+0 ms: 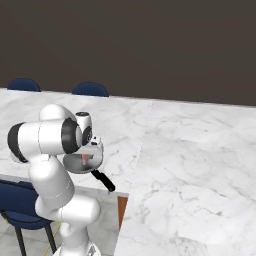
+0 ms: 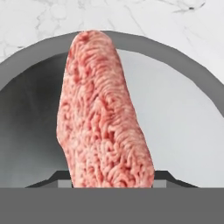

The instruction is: Pick up the pan with the steak in it and place it on the dining table. Then place the steak on the plate.

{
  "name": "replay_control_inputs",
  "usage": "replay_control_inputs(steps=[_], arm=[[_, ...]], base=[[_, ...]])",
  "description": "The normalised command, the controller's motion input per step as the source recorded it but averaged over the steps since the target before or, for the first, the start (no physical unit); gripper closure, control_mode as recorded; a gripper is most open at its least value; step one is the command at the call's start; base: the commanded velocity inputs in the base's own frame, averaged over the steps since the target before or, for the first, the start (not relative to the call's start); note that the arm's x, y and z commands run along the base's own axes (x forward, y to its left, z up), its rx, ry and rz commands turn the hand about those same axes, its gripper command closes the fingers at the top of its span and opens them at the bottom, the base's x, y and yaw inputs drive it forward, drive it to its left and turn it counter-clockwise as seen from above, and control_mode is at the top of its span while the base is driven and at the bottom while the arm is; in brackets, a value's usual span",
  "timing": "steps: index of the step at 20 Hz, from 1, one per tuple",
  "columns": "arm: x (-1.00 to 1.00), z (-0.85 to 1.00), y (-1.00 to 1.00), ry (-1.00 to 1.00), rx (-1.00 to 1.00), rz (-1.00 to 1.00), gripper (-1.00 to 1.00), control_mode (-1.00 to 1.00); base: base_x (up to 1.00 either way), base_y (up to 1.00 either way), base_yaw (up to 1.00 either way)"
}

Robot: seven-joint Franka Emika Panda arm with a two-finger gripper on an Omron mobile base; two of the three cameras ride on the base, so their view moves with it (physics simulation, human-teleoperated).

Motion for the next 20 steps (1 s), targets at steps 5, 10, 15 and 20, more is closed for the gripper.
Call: replay_control_inputs(steps=[5,10,15,20], arm=[[0.00,0.34,0.00,0.00,0.02,0.00,1.00,-1.00],[-0.02,0.57,0.03,0.00,0.01,0.00,1.00,-1.00],[-0.01,0.42,0.34,0.00,0.00,0.00,1.00,-1.00],[0.00,0.24,0.56,0.00,0.00,0.00,1.00,-1.00]], base=[[0.00,0.00,0.00],[0.00,0.00,0.00],[0.00,0.00,0.00],[0.00,0.00,0.00]])
